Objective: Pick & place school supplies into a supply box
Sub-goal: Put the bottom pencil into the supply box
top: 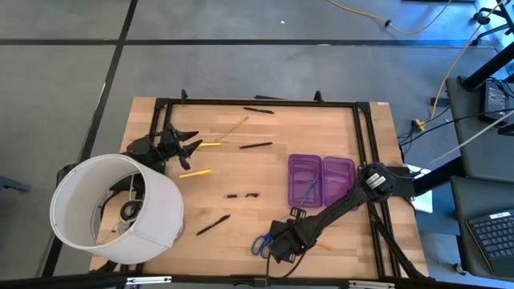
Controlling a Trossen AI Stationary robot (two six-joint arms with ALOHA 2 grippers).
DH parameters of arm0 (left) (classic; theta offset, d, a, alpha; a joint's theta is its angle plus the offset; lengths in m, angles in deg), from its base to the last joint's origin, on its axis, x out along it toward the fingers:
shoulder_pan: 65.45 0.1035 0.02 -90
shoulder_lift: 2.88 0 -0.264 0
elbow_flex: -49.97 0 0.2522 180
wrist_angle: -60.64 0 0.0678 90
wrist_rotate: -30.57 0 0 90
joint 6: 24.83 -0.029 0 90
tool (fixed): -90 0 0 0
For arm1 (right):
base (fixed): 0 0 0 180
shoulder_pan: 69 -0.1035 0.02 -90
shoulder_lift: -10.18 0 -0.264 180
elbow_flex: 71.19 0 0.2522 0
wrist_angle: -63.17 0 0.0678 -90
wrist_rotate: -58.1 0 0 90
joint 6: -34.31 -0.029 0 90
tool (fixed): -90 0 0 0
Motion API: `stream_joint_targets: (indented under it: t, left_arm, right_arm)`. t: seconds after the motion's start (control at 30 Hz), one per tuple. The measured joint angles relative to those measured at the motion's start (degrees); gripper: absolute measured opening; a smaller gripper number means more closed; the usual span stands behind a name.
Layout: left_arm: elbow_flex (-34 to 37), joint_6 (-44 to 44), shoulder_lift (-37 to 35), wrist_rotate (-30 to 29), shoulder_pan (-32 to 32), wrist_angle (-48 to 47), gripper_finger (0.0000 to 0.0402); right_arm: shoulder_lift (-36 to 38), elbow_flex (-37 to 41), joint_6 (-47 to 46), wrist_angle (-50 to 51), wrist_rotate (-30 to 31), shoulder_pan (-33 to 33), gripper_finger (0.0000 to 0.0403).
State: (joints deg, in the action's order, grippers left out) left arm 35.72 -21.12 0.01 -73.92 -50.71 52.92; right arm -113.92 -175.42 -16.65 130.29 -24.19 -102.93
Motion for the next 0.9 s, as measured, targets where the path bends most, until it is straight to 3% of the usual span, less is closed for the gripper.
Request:
stream_joint_targets:
  t: [0.17, 0.57, 0.9]
  left_arm:
    - [0.0, 0.0, 0.0, 0.0, 0.0, 0.0, 0.0171]
    - [0.0, 0.0, 0.0, 0.0, 0.0, 0.0, 0.0171]
    - [0.0, 0.0, 0.0, 0.0, 0.0, 0.0, 0.0171]
  right_arm:
    - [0.1, 0.5, -2.1, 0.6, 0.1, 0.0, 0.0121]
    - [0.1, 0.7, -0.5, 1.4, 0.5, 0.0, 0.0017]
    - [0.0, 0.8, 0.4, 0.5, 1.0, 0.1, 0.0081]
